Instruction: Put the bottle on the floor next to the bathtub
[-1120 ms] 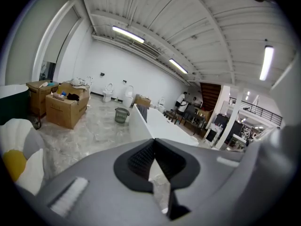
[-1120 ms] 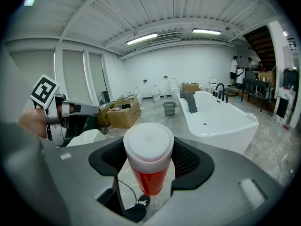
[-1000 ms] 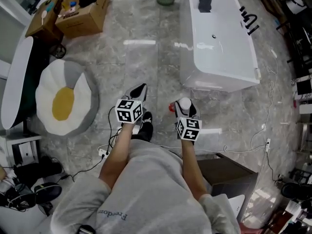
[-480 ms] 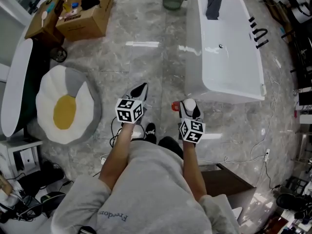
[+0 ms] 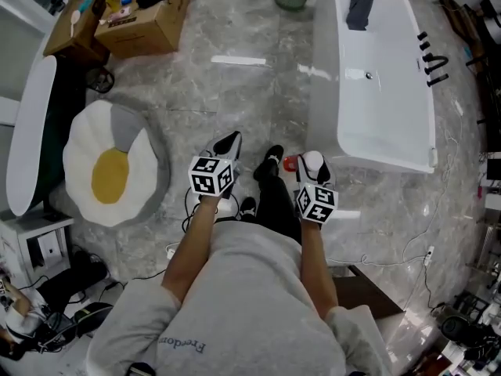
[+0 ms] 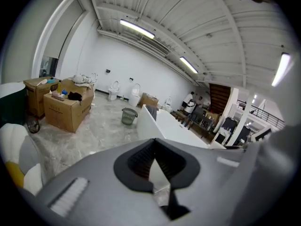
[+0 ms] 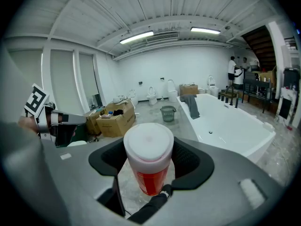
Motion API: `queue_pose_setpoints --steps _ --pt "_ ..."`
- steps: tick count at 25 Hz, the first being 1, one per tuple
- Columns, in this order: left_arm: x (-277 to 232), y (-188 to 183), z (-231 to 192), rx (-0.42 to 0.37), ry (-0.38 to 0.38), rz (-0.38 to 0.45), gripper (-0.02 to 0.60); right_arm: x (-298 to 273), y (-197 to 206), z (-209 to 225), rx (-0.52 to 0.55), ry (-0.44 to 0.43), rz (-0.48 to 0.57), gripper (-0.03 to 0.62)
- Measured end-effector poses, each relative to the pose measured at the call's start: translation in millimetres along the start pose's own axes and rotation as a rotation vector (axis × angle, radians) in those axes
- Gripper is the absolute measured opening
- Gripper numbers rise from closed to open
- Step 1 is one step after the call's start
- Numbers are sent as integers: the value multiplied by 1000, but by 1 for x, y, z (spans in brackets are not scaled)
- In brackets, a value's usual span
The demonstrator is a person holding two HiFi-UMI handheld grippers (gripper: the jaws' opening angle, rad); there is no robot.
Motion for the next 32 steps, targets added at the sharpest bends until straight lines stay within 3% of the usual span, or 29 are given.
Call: queue_pose_setpoints --steps 10,15,20,25,32 --pt "-72 -61 -48 13 -56 33 57 -106 -67 5 34 -64 12 285" --pt "-115 -99 -66 -20 -78 16 57 -158 -111 -4 207 -110 36 285" --pt "-159 -140 -86 -48 -102 7 57 -212 -150 8 93 -139 50 285" --pt "-207 -165 -95 -112 -91 -36 57 -262 -164 15 105 -165 7 285" --pt "-253 -194 -104 -145 -91 -32 57 -306 -190 37 99 -164 16 285"
Point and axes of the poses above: the fingertips, and each gripper's own axes: x backward along the fingers, z to its right, y out of its underside, the point moved 3 cm from there along x, backward along the fingers, and after that the axes turned 3 degrees about y, right-handed, at the moved point
